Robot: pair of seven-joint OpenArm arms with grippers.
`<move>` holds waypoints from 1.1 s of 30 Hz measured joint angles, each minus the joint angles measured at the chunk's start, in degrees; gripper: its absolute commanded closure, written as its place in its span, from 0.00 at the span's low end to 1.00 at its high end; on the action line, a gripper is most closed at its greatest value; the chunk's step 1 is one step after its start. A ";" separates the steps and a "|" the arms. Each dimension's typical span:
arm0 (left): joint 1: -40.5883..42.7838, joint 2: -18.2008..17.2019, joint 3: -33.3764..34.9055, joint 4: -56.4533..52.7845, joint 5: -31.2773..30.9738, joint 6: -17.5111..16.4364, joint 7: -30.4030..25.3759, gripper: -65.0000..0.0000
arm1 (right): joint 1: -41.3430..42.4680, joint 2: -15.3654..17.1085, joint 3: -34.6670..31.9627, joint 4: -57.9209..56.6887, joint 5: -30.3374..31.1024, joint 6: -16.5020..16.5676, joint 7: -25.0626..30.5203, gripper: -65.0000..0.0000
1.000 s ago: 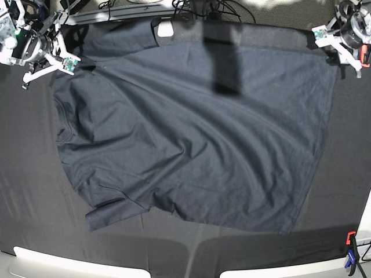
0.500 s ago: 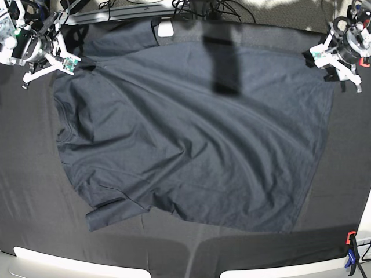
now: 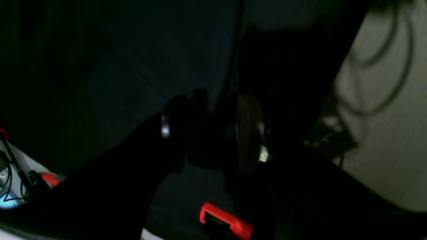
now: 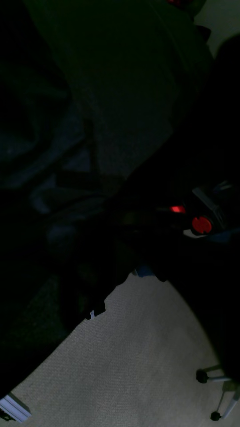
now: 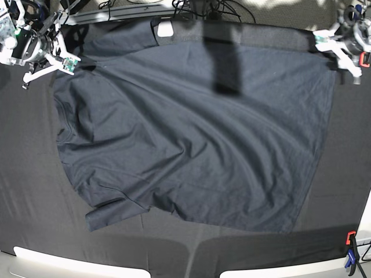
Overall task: Layout the t-shirt on the table in an organized manner, then fold the t-shirt properly
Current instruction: 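Grasp the shirt's shoulder corner with the left gripper and pull it outward, then lift the collar side with both grippers and fold it toward the hem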
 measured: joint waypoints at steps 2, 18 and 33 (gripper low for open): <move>-0.35 -0.02 0.00 -0.11 0.22 -0.15 0.83 0.66 | -0.02 0.00 0.00 0.00 0.00 0.00 0.00 1.00; -5.38 3.04 0.04 -5.35 0.00 1.88 0.79 1.00 | 0.00 -0.02 0.00 0.00 0.02 0.00 -0.81 1.00; 2.67 -0.96 0.00 3.96 -9.53 3.65 9.46 1.00 | 0.00 0.00 0.00 0.00 0.00 0.00 -0.81 1.00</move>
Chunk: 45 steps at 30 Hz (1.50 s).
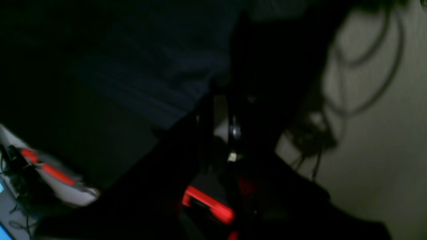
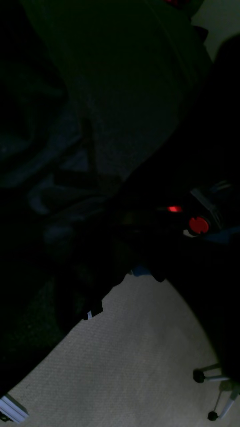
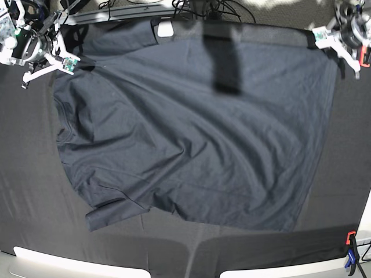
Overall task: Layout the t-shirt on the table in an organized manner, then fold the t-shirt properly
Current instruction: 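Lift the collar side with both grippers and fold it toward the hem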
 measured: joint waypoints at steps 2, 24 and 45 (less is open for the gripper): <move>-0.57 -0.39 -0.46 2.47 -1.05 1.57 0.13 1.00 | -0.02 -0.07 0.98 0.00 0.22 0.00 0.00 1.00; -12.02 17.11 -19.50 0.00 -16.13 5.46 1.99 1.00 | 9.97 -8.90 16.35 -5.49 9.90 0.22 9.03 1.00; 0.50 17.97 -37.75 0.02 -31.12 -3.02 0.09 1.00 | 2.86 -11.13 16.41 4.98 19.47 0.26 0.04 1.00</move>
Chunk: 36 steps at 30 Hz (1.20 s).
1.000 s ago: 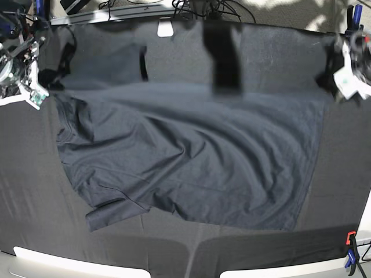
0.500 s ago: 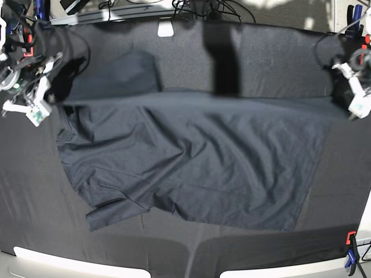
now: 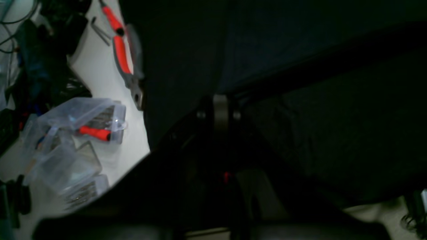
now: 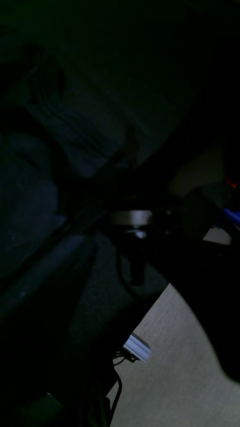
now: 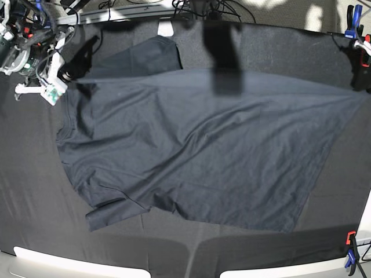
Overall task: Layout the t-shirt on the table in an organized manner, then fold the t-shirt properly
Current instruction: 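Lift the collar side with both grippers and fold it toward the hem, then release the folded shirt and raise both grippers away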
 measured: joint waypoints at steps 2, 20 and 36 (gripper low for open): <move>-0.22 0.00 -0.04 0.00 -1.22 0.04 -2.29 1.00 | 0.15 -0.31 0.02 0.00 -0.87 0.00 0.81 1.00; -23.37 0.33 14.58 -11.19 -0.35 -0.59 -2.67 1.00 | 7.63 -4.85 0.02 -5.70 -11.85 0.17 8.57 1.00; -39.67 0.31 26.14 -26.45 -0.74 -0.39 -4.44 1.00 | 12.39 -5.22 -1.16 -14.78 -12.26 0.17 8.61 1.00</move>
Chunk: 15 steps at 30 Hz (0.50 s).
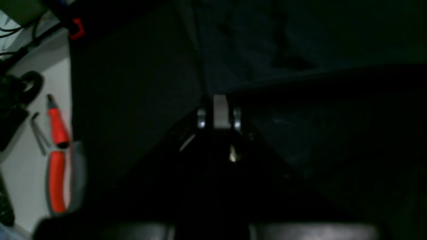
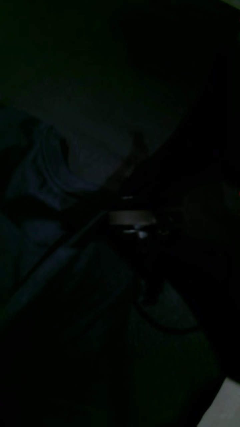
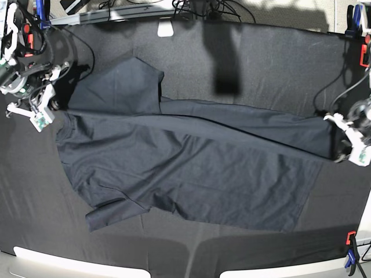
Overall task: Layout the t-shirt on the table in an organized manner, then fold the t-shirt properly
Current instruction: 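Release the folded shirt and raise both grippers away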
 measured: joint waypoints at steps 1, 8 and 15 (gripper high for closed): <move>-0.74 0.00 0.59 -0.66 -0.04 0.00 0.02 1.00 | 0.02 0.02 -0.48 -0.50 -1.11 0.00 0.00 1.00; -2.84 0.96 1.05 -2.36 3.23 -0.11 -0.42 1.00 | 1.16 -0.26 -1.46 -4.92 -4.48 0.02 2.93 1.00; -2.84 0.94 1.16 -2.38 3.45 -0.17 -0.83 0.84 | 5.05 -0.17 -1.46 -5.95 -5.75 0.02 3.39 0.80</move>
